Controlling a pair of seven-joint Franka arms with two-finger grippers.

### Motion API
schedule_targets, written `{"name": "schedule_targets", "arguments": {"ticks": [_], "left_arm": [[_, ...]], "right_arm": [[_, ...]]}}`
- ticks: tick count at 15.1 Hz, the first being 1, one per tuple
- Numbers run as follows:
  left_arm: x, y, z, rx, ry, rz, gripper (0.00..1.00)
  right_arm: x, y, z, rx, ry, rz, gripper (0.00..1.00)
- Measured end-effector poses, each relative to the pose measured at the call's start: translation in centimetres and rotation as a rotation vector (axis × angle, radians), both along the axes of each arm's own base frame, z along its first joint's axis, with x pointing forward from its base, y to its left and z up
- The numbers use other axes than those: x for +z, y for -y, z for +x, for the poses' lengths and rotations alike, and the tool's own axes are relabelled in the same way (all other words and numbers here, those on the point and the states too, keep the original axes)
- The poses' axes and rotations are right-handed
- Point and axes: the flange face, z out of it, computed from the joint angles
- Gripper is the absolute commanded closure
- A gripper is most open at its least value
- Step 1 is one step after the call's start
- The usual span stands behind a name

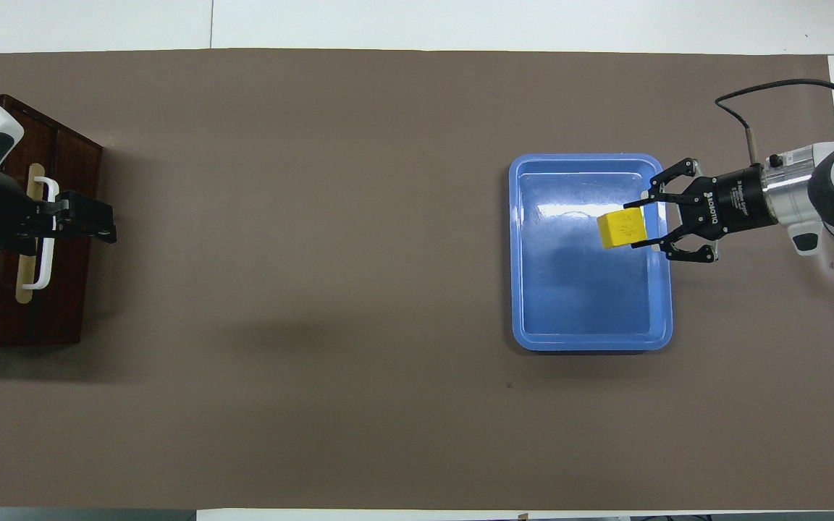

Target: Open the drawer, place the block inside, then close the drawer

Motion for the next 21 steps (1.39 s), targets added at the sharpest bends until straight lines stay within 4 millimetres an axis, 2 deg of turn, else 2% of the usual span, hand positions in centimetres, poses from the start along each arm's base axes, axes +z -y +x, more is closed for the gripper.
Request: {"name": "schedule_targets", "arguments": {"ticks": [4, 6, 9, 12, 16, 19, 21], "left_arm": [[1.1, 1.1, -0.1, -0.022, 0.054, 0.01, 0.0], [0.1, 1.5, 0.4, -0.049, 0.098, 0.066, 0.0], [-4.1, 1.9, 1.2, -0.106, 0.132, 0.169, 0.0], [-9.2, 1.0, 2.8, -0.189, 0.105, 0.333, 0.0], [-14.8, -0.4, 5.4, -0.293, 0.119, 0.472, 0.0], [-16.9, -3.1, 6.2, -0.314, 0.126, 0.523, 0.0], [-18.1, -3.8, 6.4, -0.324, 0.109, 0.542, 0.0]], "right_arm": [[4.6, -3.0, 1.0, -0.02, -0.021, -0.001, 1.0], [6.7, -5.0, 1.6, -0.031, -0.03, -0.004, 1.0], [9.3, -9.4, 1.9, -0.039, -0.047, -0.011, 1.0], [10.2, -12.4, 1.7, -0.028, -0.06, -0.01, 1.0], [10.2, -13.0, 1.7, -0.025, -0.062, -0.003, 1.0], [10.2, -12.9, 1.7, -0.026, -0.061, -0.002, 1.0], [10.2, -12.9, 1.7, -0.026, -0.061, -0.002, 1.0]]}}
